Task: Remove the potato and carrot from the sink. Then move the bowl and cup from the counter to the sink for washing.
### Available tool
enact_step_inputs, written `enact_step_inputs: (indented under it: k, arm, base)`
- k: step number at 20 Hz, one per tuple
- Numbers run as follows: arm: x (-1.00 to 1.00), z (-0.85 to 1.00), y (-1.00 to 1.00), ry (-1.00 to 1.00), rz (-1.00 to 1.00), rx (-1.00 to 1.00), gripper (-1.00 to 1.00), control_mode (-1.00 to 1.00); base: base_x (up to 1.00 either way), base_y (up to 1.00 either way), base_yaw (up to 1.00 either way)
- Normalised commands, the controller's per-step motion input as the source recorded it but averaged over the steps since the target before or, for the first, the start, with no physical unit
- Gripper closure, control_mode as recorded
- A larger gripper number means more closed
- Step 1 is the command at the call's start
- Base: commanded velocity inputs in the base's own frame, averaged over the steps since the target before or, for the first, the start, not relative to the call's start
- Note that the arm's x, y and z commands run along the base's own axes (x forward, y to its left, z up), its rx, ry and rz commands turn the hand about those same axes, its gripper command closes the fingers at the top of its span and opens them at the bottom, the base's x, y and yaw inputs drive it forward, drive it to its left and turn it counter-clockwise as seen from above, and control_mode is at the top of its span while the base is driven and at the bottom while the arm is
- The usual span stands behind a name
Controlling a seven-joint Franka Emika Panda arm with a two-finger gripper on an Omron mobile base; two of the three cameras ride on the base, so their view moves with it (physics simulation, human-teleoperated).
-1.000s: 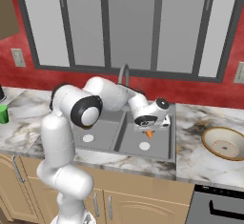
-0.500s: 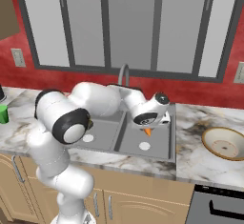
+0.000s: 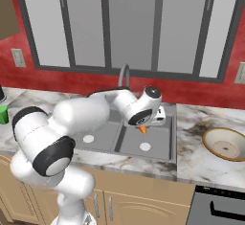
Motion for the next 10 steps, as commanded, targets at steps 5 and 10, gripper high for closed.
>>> enact_step_inputs:
  k: [5,10]
  arm:
    - [-0.38,0.25,0.34,0.00,-0.05,-0.12,1.00,-1.00]
    - [-0.34,0.16,0.43,0.00,-0.01,-0.15,1.00,-1.00]
  base:
    - [0.00,0.00,0.00]
    - [0.00,0.00,0.00]
